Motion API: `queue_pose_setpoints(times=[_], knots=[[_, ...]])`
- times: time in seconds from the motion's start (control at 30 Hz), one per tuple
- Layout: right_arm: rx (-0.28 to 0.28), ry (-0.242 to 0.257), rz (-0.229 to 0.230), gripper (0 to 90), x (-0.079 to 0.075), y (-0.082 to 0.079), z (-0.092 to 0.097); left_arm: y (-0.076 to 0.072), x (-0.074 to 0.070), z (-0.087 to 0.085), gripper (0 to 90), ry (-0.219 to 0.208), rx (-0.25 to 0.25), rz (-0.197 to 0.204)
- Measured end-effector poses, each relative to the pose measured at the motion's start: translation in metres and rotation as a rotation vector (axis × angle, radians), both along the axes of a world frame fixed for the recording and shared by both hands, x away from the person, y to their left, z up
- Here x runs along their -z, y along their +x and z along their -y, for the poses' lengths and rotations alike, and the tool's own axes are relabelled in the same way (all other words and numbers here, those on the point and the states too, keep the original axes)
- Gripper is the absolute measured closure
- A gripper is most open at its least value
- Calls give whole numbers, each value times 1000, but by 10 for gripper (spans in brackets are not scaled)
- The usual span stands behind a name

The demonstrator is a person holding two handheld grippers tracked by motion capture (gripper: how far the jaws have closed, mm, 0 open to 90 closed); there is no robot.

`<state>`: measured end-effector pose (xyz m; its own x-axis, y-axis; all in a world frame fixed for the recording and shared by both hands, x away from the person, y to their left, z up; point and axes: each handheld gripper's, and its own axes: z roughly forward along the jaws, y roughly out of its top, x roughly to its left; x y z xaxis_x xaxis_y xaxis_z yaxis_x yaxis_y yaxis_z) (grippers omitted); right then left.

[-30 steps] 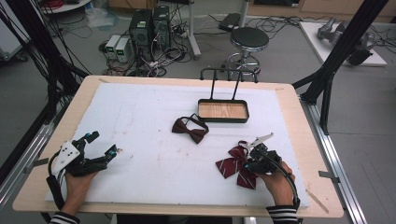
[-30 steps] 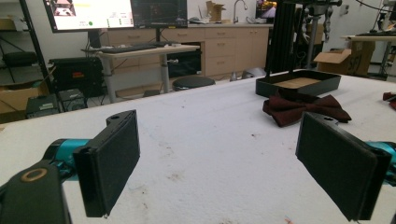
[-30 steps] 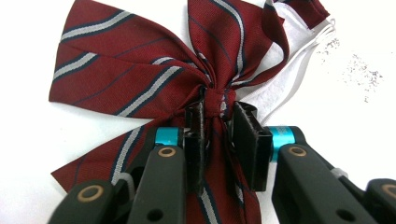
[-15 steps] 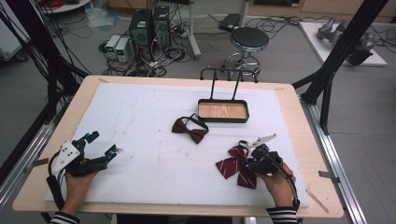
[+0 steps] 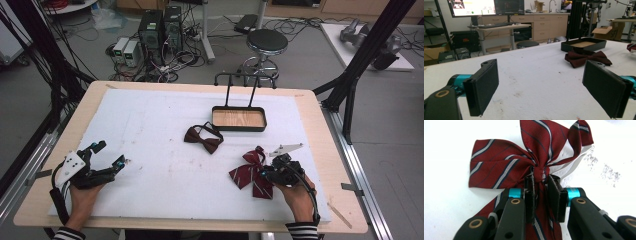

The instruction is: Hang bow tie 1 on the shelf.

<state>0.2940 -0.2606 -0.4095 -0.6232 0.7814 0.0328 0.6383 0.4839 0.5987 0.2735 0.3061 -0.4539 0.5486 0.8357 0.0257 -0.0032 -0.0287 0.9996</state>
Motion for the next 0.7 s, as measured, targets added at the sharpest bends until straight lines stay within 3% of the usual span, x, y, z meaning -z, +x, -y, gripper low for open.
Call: queue_pose_setpoints(times=[0.47, 0.7], knots=[[22, 79, 114, 769, -9, -3, 2, 0, 0, 0, 141, 1, 0, 1], [48, 128, 218, 769, -18, -6, 1, 0, 0, 0, 141, 1, 0, 1]])
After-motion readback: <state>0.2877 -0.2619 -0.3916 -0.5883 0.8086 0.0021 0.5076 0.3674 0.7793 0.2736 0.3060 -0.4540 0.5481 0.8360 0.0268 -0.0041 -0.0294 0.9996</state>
